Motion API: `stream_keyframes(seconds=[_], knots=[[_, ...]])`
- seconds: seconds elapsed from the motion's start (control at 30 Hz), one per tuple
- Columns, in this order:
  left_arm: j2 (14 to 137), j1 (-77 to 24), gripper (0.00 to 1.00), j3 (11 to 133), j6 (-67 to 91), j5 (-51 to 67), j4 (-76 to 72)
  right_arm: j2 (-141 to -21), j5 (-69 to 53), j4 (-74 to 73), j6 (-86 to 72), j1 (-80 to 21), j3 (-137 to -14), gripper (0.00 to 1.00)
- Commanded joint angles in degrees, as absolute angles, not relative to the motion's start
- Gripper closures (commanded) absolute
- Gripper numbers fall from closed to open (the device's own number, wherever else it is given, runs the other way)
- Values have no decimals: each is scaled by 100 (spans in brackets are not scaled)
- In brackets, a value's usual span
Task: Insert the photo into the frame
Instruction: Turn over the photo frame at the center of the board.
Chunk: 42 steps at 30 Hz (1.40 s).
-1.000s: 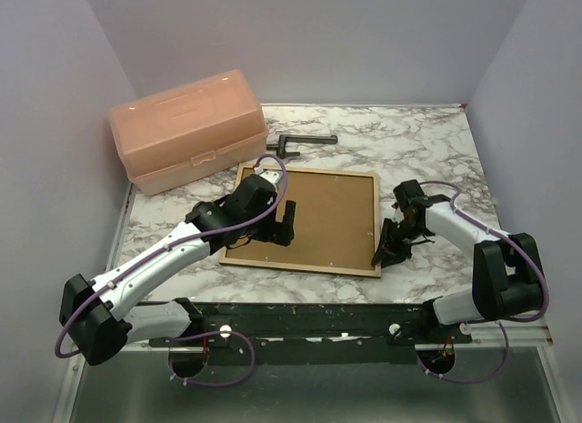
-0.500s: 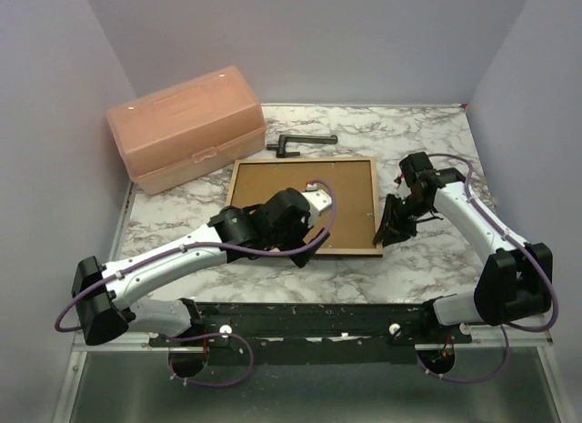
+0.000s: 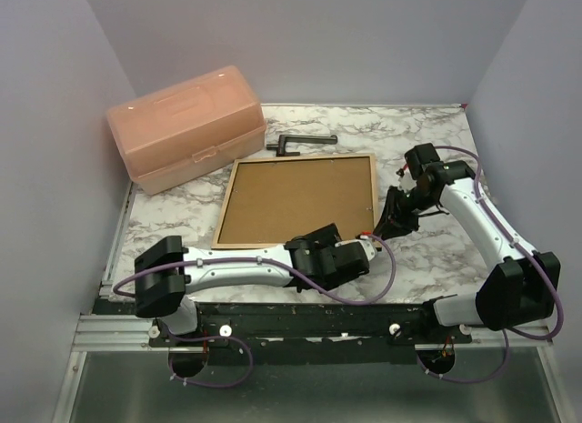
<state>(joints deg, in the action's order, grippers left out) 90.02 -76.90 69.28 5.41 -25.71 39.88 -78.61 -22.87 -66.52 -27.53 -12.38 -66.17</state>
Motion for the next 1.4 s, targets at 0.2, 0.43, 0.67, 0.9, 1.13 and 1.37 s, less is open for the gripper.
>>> stream_keyframes(seconds=[0.2,0.43,0.67,0.9,1.13,1.37], knots=[[9884,-7772,31,7293,1157,-4878,4192,-7600,-3011,-6523,-2921,-1233,-6829,100],[10033,-7770,65,7278,1481,-5636,4203,-7563,-3217,-6415,-2946,-1237,-6693,100],[9493,-7771,81,7113,1650,-6242,4329,-7458,-3200,-6185,-2960,-1233,-6743,67],[8997,-7851,88,7321,1551,-6510,4788,-7209,-2911,-5711,-2930,-1239,-7347,24],[8709,-8042,96,7887,1670,-6591,5597,-7018,-2929,-5149,-2597,-1236,-7884,2],[8266,-8104,100,8166,1544,-6337,5905,-6615,-2819,-4269,-2252,-1232,-8012,0]])
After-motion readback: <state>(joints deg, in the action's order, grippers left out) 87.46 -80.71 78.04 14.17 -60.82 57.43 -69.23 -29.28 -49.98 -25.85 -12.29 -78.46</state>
